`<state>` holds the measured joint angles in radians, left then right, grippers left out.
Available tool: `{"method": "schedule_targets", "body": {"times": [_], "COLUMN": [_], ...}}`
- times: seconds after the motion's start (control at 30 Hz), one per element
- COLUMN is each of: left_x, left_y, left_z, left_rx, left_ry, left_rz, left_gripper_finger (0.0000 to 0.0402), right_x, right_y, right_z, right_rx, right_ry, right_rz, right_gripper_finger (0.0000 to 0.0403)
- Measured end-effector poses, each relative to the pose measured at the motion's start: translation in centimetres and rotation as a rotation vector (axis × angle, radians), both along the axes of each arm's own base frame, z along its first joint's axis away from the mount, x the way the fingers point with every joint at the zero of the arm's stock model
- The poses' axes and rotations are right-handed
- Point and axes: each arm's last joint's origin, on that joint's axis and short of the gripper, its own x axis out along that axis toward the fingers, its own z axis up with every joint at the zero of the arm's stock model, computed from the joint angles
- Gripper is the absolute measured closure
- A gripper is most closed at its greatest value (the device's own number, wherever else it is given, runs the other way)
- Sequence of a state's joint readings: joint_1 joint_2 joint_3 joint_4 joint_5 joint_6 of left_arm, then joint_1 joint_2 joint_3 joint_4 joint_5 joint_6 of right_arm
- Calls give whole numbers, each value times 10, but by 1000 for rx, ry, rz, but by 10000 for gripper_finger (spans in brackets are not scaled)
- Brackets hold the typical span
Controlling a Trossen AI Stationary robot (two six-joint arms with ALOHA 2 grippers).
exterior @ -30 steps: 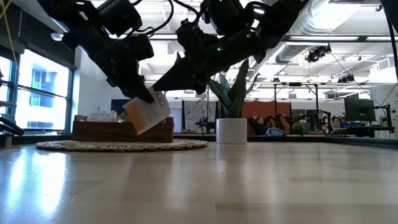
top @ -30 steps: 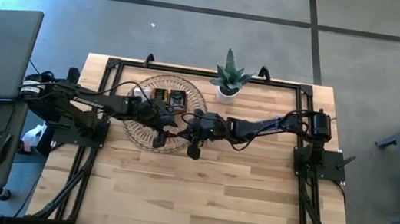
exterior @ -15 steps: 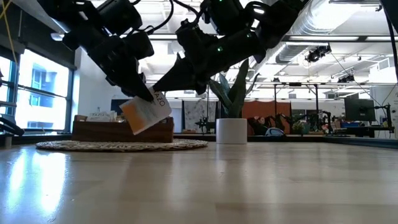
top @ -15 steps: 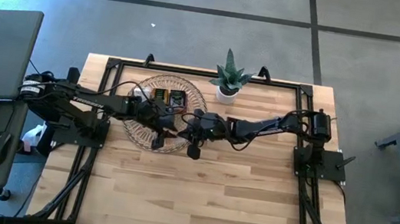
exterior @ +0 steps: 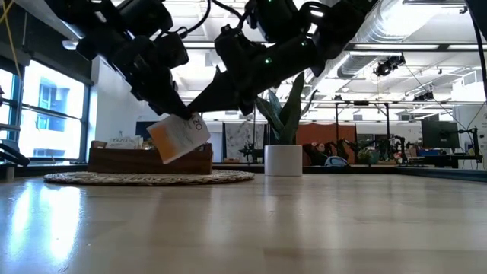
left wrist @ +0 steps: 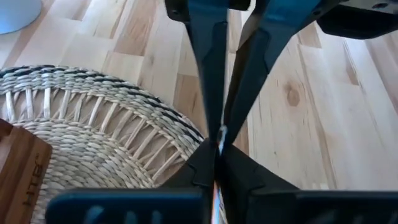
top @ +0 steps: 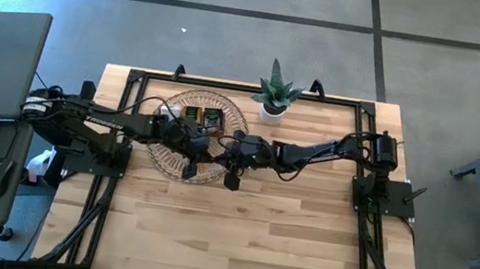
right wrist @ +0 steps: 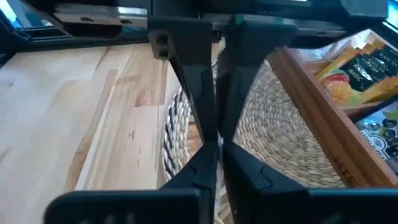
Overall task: Pick & Place Tea
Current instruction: Put the white tea bag into the left section of the wooden organizer
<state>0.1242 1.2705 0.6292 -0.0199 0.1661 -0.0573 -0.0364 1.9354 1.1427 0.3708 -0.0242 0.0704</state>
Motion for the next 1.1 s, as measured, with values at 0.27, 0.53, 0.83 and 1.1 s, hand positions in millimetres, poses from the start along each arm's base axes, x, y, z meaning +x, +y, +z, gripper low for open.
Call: {"method": "schedule_targets", "body": {"times": [0.27, 0.53, 0.83, 1.1], "left_x": [-16, -65, -154, -171], "left_y": [-1, -2, -4, -1], "left_z": [8, 49, 71, 23], "left_rx": [-25, 67, 166, 212], "left_ry": [57, -25, -333, -346], "left_rz": [49, 222, 531, 724], "left_gripper_finger": [400, 401, 401, 401], "right_x": [-1, -9, -10, -7], "right_y": [0, 5, 18, 15], "right_z": [1, 21, 24, 31], "right_rx": [-3, -3, -35, -36], "right_ry": [5, 3, -5, -84], "right_rz": [2, 8, 33, 24], "right_gripper_finger": [337, 328, 328, 327]}}
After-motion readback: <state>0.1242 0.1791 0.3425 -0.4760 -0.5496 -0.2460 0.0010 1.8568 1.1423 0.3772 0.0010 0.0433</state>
